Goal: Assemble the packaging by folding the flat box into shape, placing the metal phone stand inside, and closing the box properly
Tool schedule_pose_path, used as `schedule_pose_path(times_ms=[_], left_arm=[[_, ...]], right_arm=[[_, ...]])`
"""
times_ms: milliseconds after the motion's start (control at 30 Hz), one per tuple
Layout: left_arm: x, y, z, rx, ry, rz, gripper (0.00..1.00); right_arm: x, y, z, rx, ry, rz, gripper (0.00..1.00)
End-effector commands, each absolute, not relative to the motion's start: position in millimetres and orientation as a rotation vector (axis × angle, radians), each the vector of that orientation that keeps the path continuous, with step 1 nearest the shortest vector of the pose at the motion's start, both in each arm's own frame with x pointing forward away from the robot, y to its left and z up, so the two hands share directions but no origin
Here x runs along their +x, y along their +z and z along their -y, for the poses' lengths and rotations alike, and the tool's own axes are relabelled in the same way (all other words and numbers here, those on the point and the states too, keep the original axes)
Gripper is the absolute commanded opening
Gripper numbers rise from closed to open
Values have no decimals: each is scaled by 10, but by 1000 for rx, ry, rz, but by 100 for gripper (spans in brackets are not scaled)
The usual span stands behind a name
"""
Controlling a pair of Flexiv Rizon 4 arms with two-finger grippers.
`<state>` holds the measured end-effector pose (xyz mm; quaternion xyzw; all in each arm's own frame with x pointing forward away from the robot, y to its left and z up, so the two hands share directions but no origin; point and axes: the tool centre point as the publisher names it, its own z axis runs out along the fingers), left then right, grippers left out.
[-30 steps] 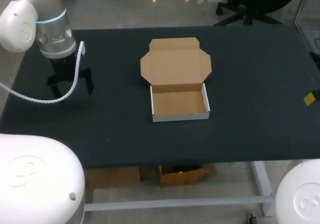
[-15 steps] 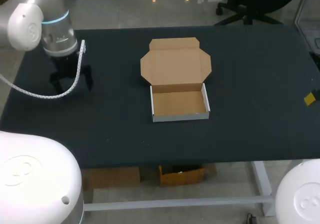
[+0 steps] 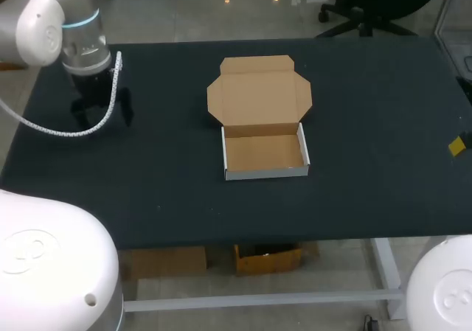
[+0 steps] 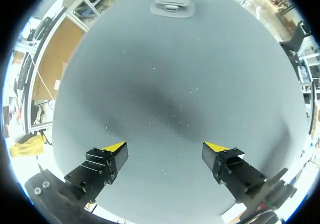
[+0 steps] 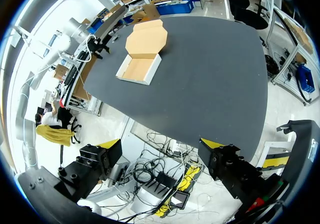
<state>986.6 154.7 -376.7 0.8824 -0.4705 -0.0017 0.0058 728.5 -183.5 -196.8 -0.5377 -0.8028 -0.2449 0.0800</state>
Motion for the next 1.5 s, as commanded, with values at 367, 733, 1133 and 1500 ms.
schedule_pose_path(times_ms=[367,733,1133,1500], left_arm=[[10185,-3887,-1744,2773,-23,1458,100],[10401,-3954,-1874,2771,-9,1457,100],[10604,-4023,-1957,2772,-9,1457,100],[10738,-4015,-2010,2780,3,1454,100]], right_arm=[[7275,-1954,1838,-1606,-732,2401,100],[7275,-1954,1838,-1606,-732,2401,100],[7275,-1954,1838,-1606,-732,2401,100],[7275,-1954,1838,-1606,-732,2401,100]])
